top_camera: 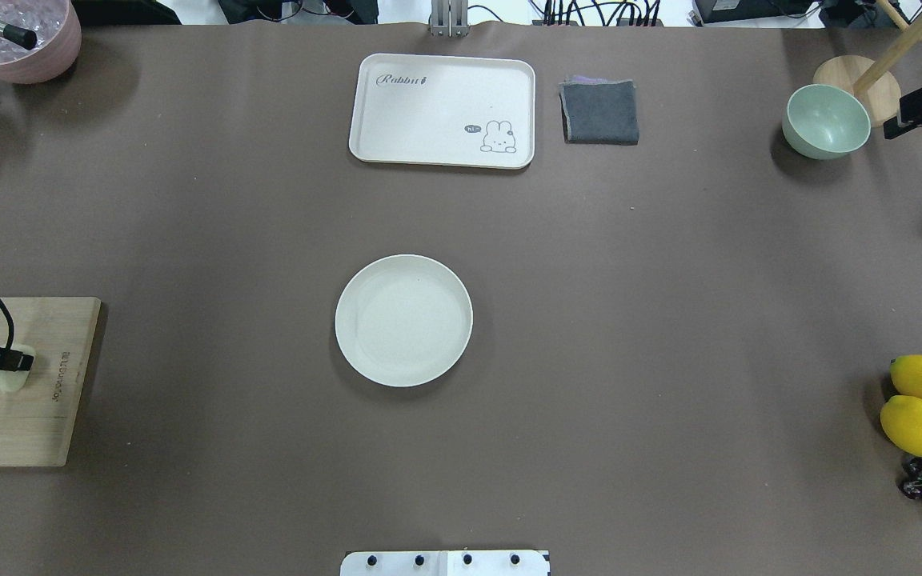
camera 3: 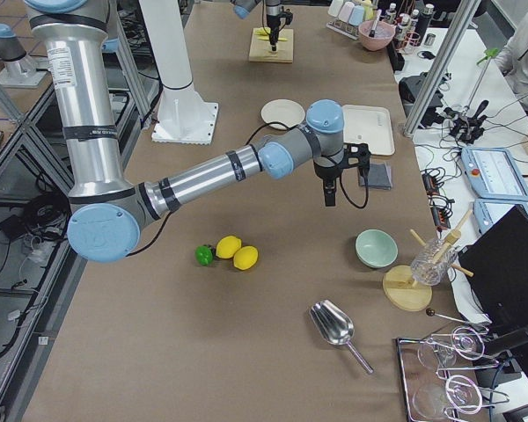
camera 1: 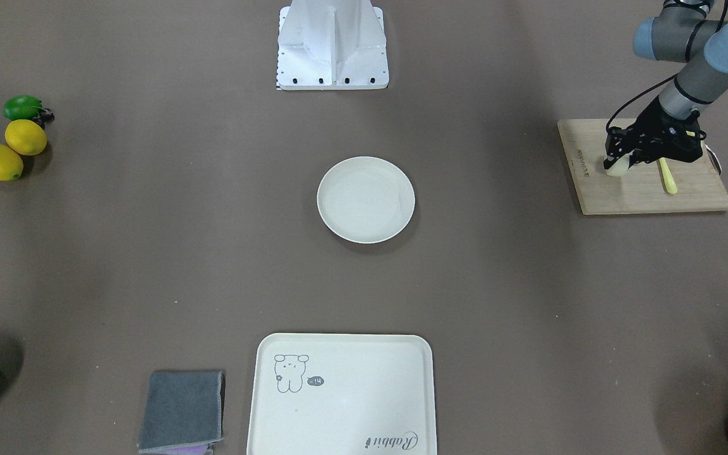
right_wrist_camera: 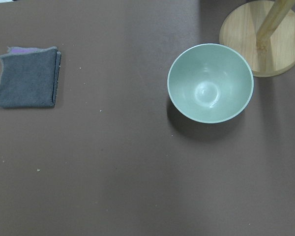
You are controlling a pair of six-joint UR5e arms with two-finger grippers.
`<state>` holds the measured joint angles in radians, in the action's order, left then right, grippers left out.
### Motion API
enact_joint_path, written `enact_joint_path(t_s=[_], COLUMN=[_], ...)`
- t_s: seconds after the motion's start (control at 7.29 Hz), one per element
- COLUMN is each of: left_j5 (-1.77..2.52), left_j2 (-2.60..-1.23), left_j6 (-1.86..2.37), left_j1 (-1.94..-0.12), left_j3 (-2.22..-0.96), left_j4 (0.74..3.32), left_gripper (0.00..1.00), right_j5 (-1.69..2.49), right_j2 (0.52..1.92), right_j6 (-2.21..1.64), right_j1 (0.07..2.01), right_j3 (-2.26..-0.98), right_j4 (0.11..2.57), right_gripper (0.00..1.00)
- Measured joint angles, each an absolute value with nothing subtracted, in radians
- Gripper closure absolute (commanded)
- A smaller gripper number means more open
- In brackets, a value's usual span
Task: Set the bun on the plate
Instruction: 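Grasp the pale yellow bun on the cutting board with the left gripper, then carry the bun with the left gripper over the white plate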
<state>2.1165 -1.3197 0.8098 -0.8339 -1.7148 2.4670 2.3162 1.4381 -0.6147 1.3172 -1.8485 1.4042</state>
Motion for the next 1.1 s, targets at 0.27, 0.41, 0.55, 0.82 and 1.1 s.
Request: enact_joint_path(t_s=[0.27,0.41,0.55,0.82,1.1], left_j5=[2.177,2.208,2.221,2.205,2.098], left_j2=[-1.367,-1.424,-1.507,-1.692,-1.878], left_j6=[0.831,0.886,0.969,1.118,1.224], left_j1=[-0.840,-0.841,-0.839,-0.800,-0.692], left_j3=[-1.756,-1.760,-1.756,-1.745,-1.725], left_j4=[2.461,2.459,2.455,2.394,2.279], left_gripper=[0.70,0.70,0.70,0.70,0.70], right_j5=[2.318,2.320,2.321,2.321,2.323], right_j2=[1.461,1.480,1.503,1.568,1.638], right_j6=[-0.610,-0.596,-0.572,-0.490,-0.389], right_j1=[1.330,1.346,1.367,1.412,1.472], right_j3=[-1.851,-1.853,-1.854,-1.852,-1.853], right_j4=[1.401,1.398,1.397,1.397,1.401], right_gripper=[0.00,0.00,0.00,0.00,0.00])
